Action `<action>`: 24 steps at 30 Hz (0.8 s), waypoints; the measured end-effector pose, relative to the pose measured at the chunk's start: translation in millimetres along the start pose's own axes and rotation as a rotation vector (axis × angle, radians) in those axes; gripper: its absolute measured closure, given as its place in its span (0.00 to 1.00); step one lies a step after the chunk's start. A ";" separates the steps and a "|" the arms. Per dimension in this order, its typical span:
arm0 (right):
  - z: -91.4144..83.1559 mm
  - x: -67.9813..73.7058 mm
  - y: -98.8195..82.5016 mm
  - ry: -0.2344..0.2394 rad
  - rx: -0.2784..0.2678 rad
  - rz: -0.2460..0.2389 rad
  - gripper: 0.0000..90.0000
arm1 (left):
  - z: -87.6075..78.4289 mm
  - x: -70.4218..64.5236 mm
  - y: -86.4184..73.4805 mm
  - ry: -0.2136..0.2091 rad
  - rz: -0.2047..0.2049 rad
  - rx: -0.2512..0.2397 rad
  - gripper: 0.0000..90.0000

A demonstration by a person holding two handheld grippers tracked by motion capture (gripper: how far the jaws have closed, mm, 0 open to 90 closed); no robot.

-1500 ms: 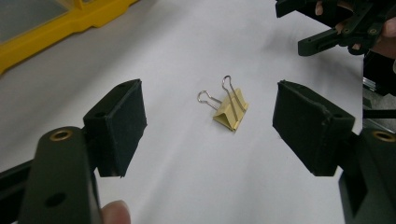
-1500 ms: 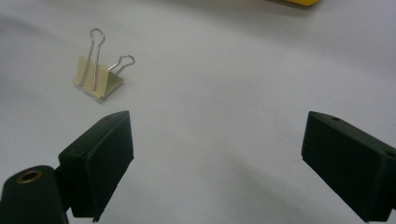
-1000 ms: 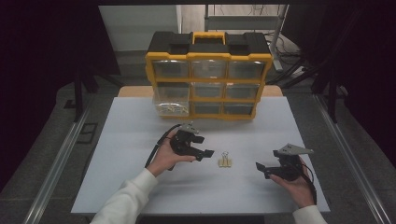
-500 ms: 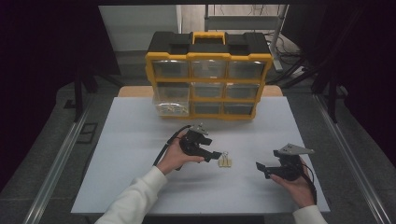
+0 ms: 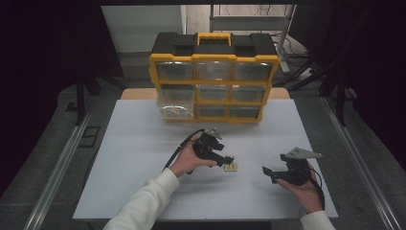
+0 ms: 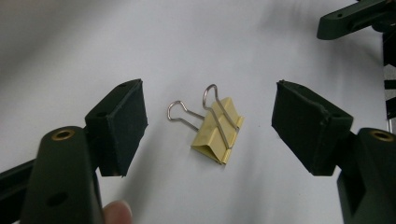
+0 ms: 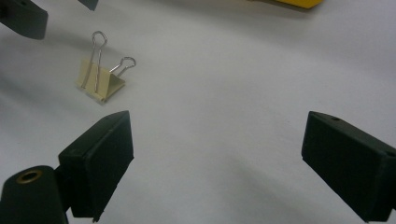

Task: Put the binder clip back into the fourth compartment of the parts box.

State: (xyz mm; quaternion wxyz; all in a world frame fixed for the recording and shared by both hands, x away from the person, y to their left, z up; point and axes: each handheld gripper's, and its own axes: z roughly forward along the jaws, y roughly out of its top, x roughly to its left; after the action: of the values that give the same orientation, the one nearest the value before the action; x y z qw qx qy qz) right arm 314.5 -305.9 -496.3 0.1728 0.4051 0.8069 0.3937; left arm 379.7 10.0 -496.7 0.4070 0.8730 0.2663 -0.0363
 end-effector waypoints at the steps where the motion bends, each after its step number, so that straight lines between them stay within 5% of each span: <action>1: 0.0 0.0 0.0 0.000 0.001 0.000 0.11 | 1.2 0.9 0.3 0.002 0.004 0.010 0.30; 14: 0.4 -0.2 -0.2 0.003 0.003 0.001 0.10 | 21.5 3.9 1.7 -0.015 -0.002 0.052 0.35; 24: 0.8 -0.4 -0.4 0.001 0.004 -0.001 0.11 | 28.1 3.8 1.6 -0.033 0.004 0.080 0.56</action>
State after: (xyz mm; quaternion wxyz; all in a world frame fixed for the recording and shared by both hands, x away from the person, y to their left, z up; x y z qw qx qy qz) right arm 315.1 -306.0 -497.2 0.1717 0.4050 0.8079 0.3922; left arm 388.0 -9.7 -515.4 0.3761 0.8884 0.2562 -0.0604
